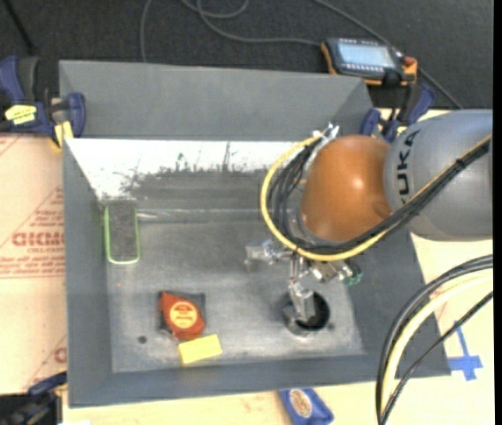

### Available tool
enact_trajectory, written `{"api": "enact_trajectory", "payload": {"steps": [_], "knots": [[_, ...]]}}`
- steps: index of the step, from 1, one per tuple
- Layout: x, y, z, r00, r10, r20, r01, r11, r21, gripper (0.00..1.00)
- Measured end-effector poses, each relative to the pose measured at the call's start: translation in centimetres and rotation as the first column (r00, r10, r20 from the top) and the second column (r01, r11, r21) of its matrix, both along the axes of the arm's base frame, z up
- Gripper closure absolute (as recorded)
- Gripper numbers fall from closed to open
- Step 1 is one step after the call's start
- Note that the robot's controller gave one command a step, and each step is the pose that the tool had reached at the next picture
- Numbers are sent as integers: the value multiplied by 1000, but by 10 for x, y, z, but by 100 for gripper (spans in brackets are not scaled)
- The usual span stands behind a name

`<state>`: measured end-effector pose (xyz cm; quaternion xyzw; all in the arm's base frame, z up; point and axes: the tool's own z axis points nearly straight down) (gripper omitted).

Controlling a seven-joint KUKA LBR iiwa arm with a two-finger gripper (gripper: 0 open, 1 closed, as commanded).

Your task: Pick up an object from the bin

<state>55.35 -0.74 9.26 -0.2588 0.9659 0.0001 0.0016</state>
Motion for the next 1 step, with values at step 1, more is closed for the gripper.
{"api": "enact_trajectory", "payload": {"steps": [1], "knots": [[-23,-26,-10,1000,-14,1,14,1000,0,0]]}}
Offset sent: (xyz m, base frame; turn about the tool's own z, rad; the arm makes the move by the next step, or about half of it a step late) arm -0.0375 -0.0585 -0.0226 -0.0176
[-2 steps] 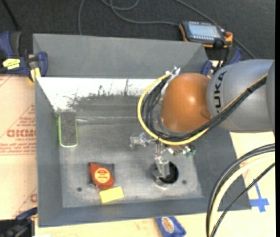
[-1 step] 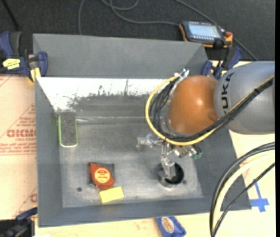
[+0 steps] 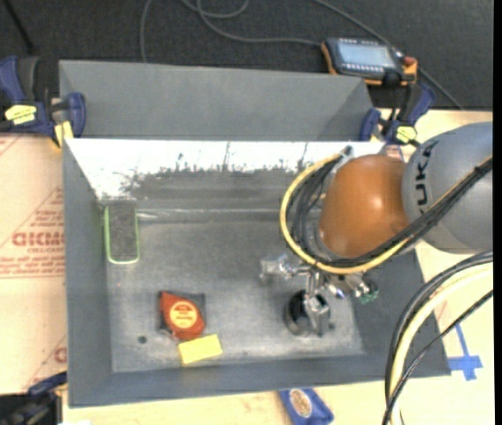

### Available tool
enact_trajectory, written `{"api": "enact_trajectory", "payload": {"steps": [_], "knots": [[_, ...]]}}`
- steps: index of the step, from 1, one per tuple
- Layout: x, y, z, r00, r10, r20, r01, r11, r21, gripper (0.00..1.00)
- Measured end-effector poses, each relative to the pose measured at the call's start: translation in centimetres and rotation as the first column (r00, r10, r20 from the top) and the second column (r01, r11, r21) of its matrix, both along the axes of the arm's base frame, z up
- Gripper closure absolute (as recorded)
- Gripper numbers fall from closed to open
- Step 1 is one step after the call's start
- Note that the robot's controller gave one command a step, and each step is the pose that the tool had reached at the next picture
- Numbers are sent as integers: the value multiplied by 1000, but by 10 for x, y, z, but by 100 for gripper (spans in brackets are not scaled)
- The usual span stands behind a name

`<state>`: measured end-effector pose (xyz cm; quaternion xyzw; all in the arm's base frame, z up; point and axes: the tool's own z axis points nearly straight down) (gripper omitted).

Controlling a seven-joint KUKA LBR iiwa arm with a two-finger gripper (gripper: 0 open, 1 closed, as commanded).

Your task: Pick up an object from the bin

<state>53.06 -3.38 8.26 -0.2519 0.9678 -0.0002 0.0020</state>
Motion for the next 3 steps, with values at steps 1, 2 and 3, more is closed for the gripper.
{"api": "enact_trajectory", "payload": {"steps": [1,2,3], "knots": [[-12,-32,-7,999,31,-6,-31,1000,0,100],[-12,-32,-7,1000,31,-6,-31,1000,0,100],[-13,-35,-7,1000,20,-2,-20,1000,3,100]]}}
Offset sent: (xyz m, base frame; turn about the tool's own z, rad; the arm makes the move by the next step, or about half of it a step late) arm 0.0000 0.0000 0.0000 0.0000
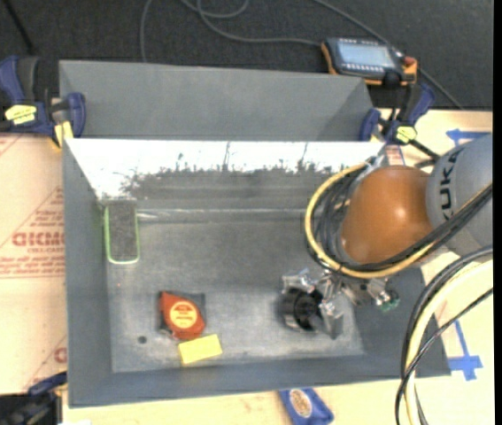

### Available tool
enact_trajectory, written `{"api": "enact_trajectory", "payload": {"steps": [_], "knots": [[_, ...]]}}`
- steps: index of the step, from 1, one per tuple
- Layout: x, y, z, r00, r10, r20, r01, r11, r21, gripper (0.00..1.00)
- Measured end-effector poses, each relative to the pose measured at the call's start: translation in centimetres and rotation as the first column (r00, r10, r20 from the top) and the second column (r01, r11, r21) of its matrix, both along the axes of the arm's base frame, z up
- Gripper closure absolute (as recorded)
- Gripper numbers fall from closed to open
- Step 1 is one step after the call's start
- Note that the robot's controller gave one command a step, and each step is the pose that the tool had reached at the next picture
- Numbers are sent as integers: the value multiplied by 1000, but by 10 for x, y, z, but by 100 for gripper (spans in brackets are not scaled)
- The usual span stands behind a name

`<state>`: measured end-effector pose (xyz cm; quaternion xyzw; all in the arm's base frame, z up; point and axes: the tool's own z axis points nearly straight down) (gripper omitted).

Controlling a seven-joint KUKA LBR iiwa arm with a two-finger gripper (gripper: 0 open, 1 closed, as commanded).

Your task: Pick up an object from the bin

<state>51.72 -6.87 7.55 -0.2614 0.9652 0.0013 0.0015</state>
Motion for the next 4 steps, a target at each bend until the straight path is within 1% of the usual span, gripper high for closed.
{"api": "enact_trajectory", "payload": {"steps": [1,2,3,4], "knots": [[-16,-3,14,1000,0,9,0,1000,-1,100],[-25,-7,14,1000,-5,-3,5,1000,-3,100],[-20,-12,55,1000,13,-8,-13,1000,-2,100],[3,-12,125,1000,6,-2,-6,1000,-3,100]]}}
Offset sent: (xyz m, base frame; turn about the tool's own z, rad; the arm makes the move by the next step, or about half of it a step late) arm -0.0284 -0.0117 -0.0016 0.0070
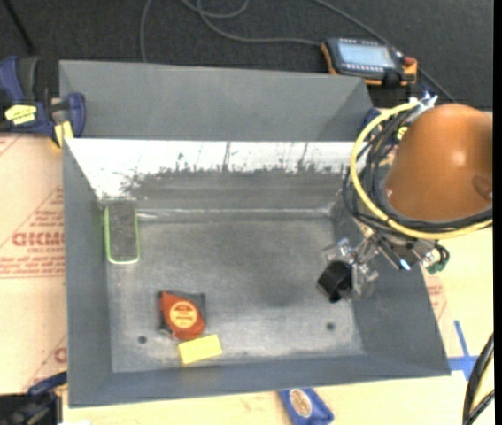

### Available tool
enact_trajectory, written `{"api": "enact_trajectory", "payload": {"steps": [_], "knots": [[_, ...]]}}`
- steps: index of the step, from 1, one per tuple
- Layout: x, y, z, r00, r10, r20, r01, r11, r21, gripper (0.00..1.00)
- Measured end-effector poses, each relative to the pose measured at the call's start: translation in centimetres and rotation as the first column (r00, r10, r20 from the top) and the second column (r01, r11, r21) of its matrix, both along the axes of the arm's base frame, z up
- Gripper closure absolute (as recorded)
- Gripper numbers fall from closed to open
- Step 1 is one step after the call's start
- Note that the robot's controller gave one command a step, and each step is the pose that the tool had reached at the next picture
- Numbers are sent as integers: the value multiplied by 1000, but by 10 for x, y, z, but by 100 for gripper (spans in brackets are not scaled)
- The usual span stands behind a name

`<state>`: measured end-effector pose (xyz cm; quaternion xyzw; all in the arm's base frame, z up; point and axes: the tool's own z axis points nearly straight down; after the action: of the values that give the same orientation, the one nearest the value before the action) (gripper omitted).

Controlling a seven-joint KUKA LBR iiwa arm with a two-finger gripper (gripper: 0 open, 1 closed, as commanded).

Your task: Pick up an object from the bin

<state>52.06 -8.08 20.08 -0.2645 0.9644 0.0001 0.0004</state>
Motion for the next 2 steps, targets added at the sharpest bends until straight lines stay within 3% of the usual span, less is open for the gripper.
{"api": "enact_trajectory", "payload": {"steps": [1,2], "knots": [[12,1,-28,1000,12,16,-11,1000,-2,100],[-12,-6,-100,999,36,6,-36,999,0,100]]}}
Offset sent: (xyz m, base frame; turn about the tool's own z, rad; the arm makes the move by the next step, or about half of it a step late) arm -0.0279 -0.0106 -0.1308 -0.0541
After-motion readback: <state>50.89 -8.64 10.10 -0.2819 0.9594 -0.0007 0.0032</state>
